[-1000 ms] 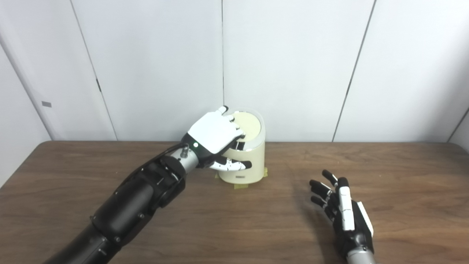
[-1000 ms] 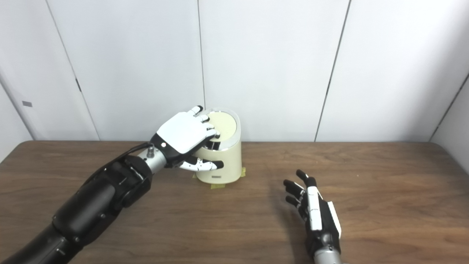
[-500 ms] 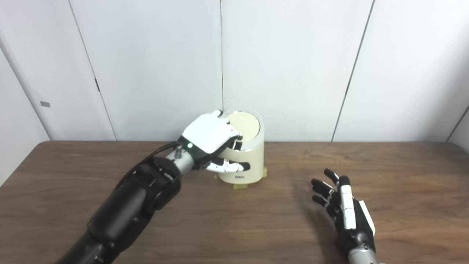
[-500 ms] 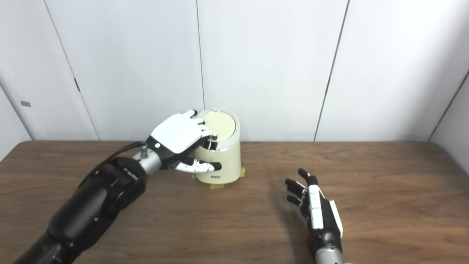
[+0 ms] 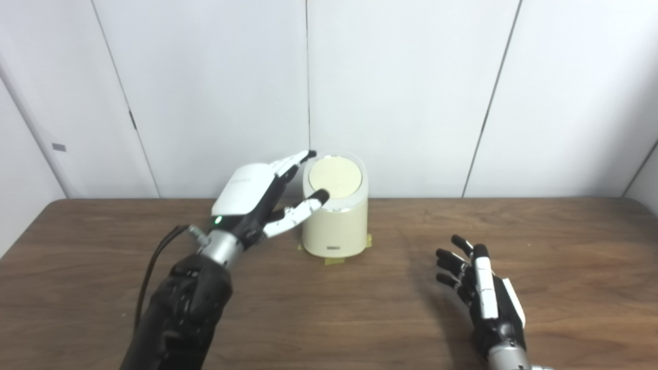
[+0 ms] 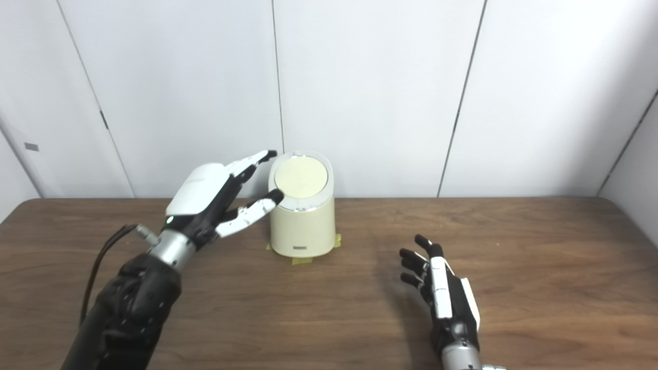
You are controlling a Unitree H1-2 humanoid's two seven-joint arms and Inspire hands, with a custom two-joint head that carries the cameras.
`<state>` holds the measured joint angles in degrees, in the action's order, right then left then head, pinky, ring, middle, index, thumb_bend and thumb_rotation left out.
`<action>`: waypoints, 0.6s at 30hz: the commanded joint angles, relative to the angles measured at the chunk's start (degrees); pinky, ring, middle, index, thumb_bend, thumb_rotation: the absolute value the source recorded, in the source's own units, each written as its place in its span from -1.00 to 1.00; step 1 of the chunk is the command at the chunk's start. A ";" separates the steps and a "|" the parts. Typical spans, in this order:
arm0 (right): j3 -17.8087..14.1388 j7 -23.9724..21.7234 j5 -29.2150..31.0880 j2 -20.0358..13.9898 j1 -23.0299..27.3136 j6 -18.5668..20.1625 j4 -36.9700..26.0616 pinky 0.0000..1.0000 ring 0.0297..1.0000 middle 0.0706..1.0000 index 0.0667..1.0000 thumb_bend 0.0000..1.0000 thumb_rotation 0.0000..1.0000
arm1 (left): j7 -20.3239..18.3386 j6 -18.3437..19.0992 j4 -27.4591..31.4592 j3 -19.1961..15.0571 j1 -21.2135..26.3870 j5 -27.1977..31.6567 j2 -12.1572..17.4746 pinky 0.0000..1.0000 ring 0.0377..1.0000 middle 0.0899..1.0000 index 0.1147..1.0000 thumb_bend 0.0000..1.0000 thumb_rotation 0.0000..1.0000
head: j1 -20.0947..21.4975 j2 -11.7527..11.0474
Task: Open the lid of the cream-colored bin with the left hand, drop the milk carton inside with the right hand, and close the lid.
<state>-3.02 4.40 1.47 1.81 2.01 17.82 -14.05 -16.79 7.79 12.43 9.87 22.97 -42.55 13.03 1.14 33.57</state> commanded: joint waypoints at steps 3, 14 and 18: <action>0.54 -0.46 -0.13 0.03 1.58 -1.10 -2.40 0.45 0.59 0.50 0.70 -0.02 0.99 | -0.22 2.93 4.03 -1.76 -2.12 3.65 -0.11 0.58 0.83 0.88 0.88 -0.10 1.00 | 0.19 0.01; 2.72 -2.27 0.62 0.11 1.72 -0.12 -5.52 0.70 0.79 0.74 0.80 0.05 0.90 | 1.60 6.66 4.88 -12.41 -12.61 26.14 -4.52 0.87 0.86 0.90 0.92 -0.01 1.00 | 1.42 0.74; 3.46 -1.95 -0.80 0.08 1.81 0.67 -6.97 0.76 0.84 0.81 0.79 0.05 0.95 | 1.87 8.06 4.37 -16.20 -15.28 35.59 -6.21 0.82 0.88 0.94 0.96 -0.02 1.00 | 1.81 1.16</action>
<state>0.16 2.54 1.30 1.86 2.05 18.90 -18.19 -15.87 15.83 15.78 -5.64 6.42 -9.66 7.10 2.90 34.72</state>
